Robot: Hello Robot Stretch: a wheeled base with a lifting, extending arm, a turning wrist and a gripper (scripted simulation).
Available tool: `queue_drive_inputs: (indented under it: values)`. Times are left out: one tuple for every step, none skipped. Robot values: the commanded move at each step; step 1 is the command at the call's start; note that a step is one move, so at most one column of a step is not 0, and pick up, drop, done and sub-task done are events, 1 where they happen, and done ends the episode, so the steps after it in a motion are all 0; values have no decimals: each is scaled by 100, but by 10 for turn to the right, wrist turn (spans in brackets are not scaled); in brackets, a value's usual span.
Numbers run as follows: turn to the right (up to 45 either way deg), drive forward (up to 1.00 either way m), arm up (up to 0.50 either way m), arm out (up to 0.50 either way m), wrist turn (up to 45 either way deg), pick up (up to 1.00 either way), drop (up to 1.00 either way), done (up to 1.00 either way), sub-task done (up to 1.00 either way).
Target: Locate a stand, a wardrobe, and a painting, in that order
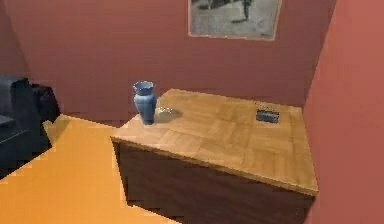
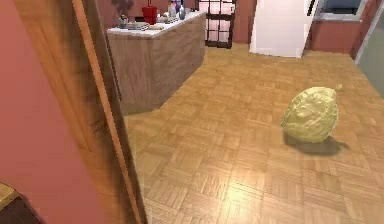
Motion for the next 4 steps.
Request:
queue_drive_inputs:
  values:
    - [450, 0, 0, 0, 0, 0, 0, 0, 0]
    - [450, 0, 0, 0, 0, 0, 0, 0, 0]
    - [450, 0, 0, 0, 0, 0, 0, 0, 0]
    - [0, 30, 0, 0, 0, 0, 0, 0, 0]
